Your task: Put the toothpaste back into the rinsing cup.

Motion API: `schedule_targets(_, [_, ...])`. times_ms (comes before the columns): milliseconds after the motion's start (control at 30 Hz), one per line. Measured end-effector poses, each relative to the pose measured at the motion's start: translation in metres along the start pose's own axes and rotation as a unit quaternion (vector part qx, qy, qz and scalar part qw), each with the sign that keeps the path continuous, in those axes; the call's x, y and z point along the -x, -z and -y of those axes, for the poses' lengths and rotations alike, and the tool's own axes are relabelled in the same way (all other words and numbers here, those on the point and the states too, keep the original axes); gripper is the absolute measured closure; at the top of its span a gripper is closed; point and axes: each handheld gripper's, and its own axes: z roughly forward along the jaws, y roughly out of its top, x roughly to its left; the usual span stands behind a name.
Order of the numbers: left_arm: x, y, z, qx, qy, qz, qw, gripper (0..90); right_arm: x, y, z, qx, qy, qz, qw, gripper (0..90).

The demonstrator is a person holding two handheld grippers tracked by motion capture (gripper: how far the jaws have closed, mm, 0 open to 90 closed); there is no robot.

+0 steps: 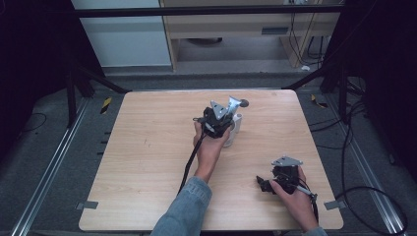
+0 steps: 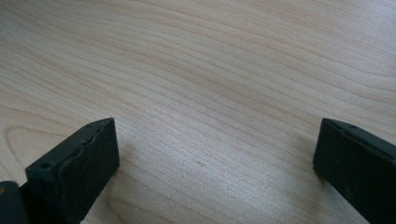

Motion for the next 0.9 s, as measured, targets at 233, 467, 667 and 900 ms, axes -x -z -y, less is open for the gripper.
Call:
schedule_targets(233, [0.004,0.006,-0.001,-0.011,-0.011,-0.002,0.9999,54.6,0.0,0.0,0.0,0.0,0.001,0.0,1.0,0.5])
schedule_targets(467, [0.011,0.014,-0.002,-0.035,-0.034,0.02,0.9986,42.1,0.0,0.0,0.0,0.0,0.001,0.0,1.0,0.5])
schedule_targets(667, [0.013,0.02,-0.004,-0.036,-0.042,0.024,0.9982,31.1,0.0,0.0,0.0,0.001,0.0,0.0,1.0,0.5])
schedule_targets(900, [0.014,0.02,-0.002,-0.042,-0.047,0.026,0.9977,30.0,0.0,0.0,0.0,0.0,0.0,0.0,1.0,0.5])
